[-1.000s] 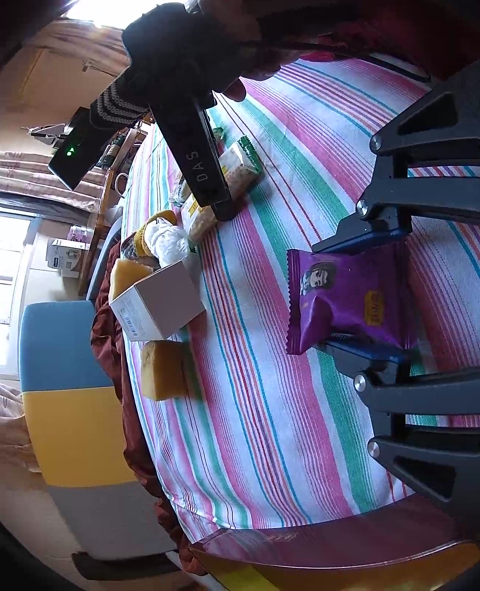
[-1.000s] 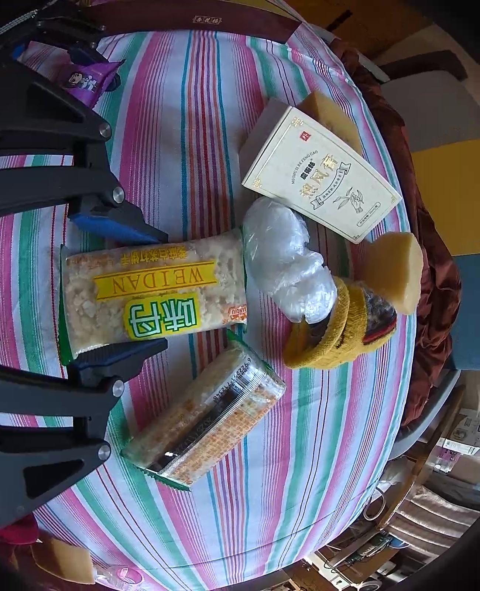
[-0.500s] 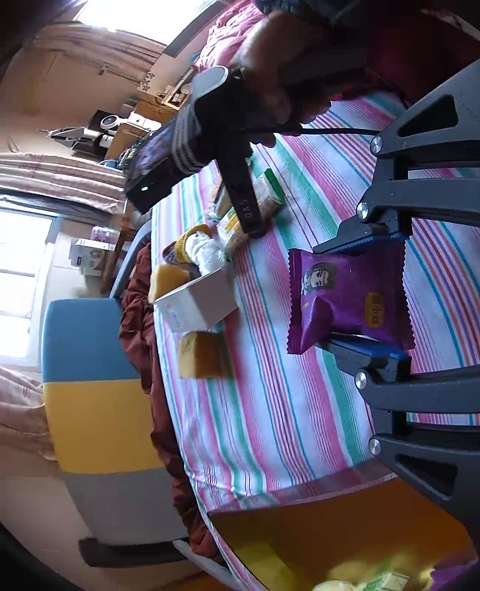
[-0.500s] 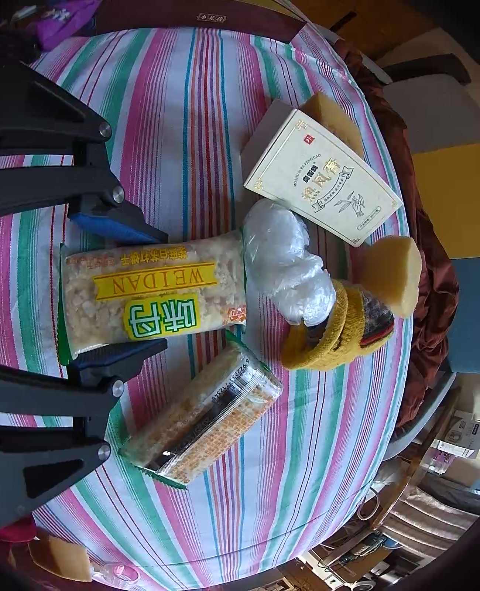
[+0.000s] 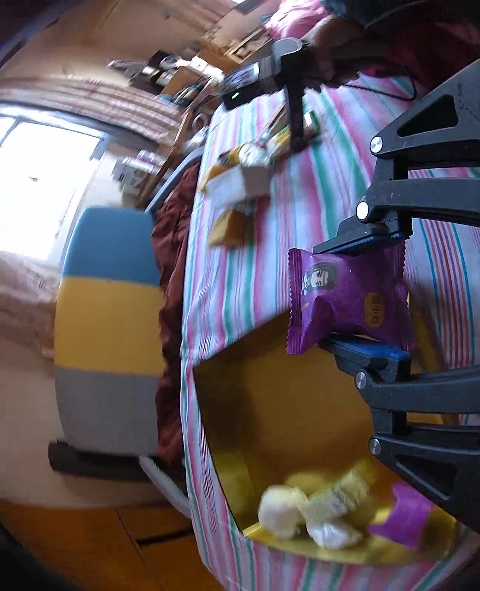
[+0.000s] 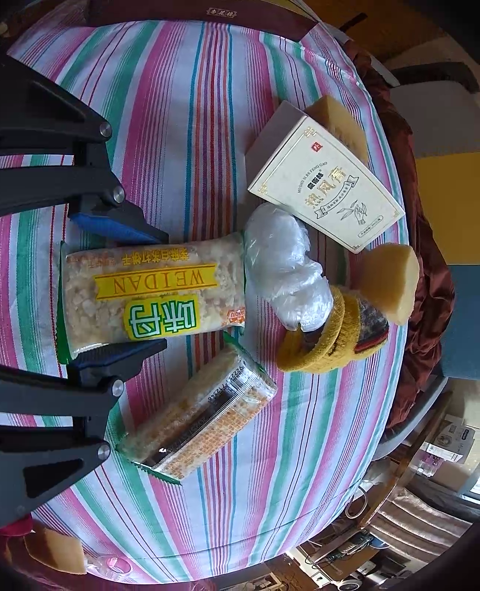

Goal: Organize objects
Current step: 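Carry the purple packet into the gold tray and open the left gripper, then carry the WEIDAN bag into the gold tray and open the right gripper, then move both grippers back to the remaining pile, then grasp the white barcode box with the left gripper, then grasp the yellow sponge with the right gripper, then carry the white box into the gold tray and open the left gripper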

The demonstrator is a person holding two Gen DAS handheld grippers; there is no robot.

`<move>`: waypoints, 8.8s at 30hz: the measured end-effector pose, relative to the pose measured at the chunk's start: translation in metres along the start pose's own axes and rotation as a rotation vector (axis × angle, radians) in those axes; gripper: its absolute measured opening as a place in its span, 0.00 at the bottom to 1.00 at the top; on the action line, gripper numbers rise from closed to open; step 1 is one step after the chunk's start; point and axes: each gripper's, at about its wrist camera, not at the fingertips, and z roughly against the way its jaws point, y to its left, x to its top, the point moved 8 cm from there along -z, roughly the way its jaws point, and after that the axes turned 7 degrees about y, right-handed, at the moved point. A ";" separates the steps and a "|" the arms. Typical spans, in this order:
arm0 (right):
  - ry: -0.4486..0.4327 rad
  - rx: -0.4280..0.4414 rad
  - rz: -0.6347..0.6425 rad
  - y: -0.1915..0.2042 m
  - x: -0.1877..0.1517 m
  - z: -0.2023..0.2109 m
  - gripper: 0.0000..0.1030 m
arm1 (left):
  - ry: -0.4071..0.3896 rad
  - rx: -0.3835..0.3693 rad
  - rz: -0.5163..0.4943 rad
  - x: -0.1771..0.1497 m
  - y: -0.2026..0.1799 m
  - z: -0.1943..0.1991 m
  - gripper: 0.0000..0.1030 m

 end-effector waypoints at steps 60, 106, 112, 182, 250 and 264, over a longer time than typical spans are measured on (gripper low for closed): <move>0.012 -0.052 0.062 0.027 -0.007 0.009 0.45 | -0.010 0.335 0.266 -0.037 0.174 0.029 0.55; 0.076 0.615 0.520 0.410 -0.082 0.095 0.53 | -0.084 0.340 0.423 -0.077 0.229 0.081 0.63; -0.022 0.588 0.462 0.364 -0.062 0.114 0.57 | -0.072 0.332 0.380 -0.068 0.214 0.078 0.69; -0.181 0.386 -0.500 -0.040 0.037 0.059 0.58 | 0.324 -0.282 -0.105 0.098 -0.196 -0.215 0.48; 0.083 0.211 0.069 0.148 0.145 -0.005 0.55 | 0.120 -0.182 -0.322 -0.050 -0.152 -0.131 0.50; 0.053 0.261 -0.070 0.039 0.026 0.019 0.55 | 0.114 -0.166 -0.333 -0.050 -0.155 -0.131 0.50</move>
